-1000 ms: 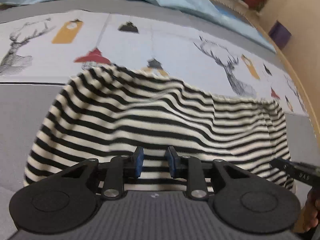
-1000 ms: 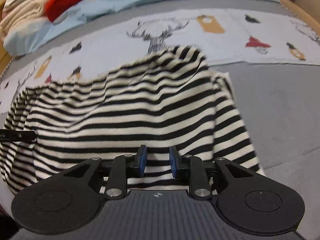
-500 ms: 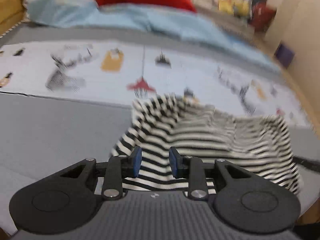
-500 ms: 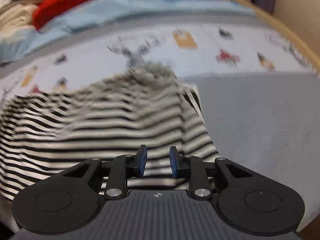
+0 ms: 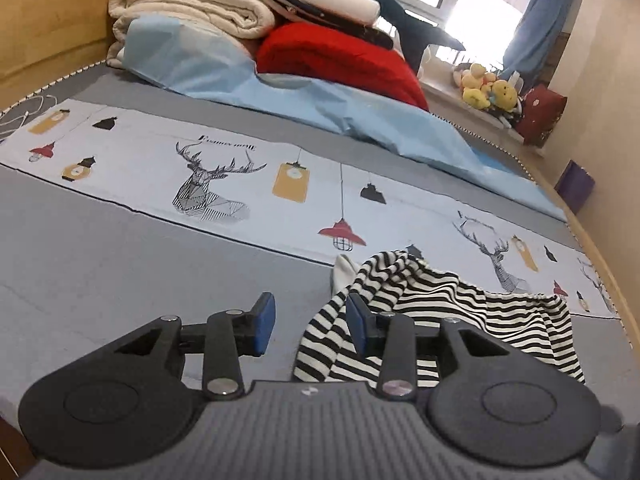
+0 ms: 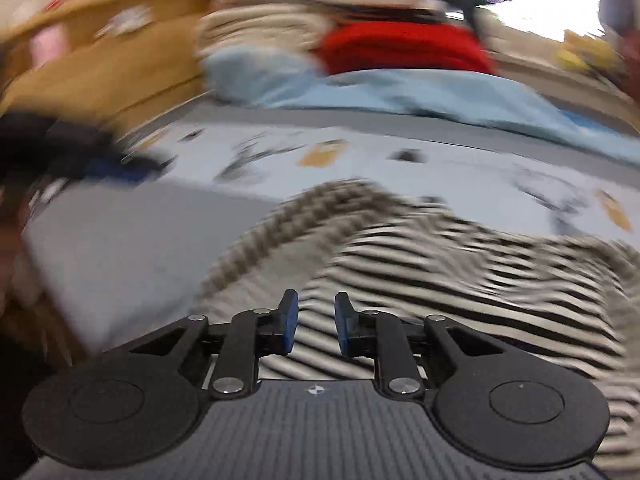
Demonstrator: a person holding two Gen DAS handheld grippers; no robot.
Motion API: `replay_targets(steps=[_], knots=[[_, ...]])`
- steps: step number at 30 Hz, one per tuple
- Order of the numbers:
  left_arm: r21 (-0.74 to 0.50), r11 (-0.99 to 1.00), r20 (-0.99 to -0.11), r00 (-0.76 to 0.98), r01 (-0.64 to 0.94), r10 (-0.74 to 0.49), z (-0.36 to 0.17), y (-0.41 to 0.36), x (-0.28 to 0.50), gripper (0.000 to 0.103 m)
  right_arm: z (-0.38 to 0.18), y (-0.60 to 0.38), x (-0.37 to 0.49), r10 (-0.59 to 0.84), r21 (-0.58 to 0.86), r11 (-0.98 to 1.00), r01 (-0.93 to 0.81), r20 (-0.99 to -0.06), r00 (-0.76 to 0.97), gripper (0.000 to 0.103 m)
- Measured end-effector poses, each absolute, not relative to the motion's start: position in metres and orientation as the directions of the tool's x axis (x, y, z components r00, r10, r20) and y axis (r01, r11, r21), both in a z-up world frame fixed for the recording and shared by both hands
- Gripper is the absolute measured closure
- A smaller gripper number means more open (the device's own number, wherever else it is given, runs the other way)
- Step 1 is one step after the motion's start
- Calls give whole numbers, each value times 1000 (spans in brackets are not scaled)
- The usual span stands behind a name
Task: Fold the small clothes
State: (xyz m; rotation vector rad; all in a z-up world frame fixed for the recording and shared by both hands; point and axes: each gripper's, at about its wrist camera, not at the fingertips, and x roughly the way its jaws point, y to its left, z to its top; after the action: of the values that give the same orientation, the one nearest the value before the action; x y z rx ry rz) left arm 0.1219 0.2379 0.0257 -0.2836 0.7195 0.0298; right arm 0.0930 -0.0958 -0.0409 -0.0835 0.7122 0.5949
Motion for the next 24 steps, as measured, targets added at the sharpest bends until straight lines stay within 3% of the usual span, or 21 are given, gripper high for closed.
replay_targets(steps=[6, 8, 9, 15, 19, 24], knots=[[-290, 944, -676, 733, -160, -83, 15, 248, 134, 60, -65, -31, 80, 538, 6, 694, -720, -668, 514, 77], [-300, 938, -684, 724, -171, -87, 12, 249, 139, 60, -71, -19, 80, 546, -10, 659, -752, -682, 487, 60], [-305, 936, -689, 719, -177, -89, 10, 250, 141, 60, -74, -12, 79, 550, -16, 643, -766, -686, 476, 58], [-299, 934, -713, 696, -195, -83, 4, 253, 147, 60, -93, 15, 80, 542, -76, 571, -817, -713, 445, 57], [-285, 939, -721, 689, -193, -77, 1, 255, 148, 59, -118, 32, 82, 464, -146, 529, -836, -775, 429, 51], [-317, 925, -733, 674, -211, -97, -5, 259, 153, 58, -122, 36, 86, 468, -150, 528, -836, -770, 434, 51]])
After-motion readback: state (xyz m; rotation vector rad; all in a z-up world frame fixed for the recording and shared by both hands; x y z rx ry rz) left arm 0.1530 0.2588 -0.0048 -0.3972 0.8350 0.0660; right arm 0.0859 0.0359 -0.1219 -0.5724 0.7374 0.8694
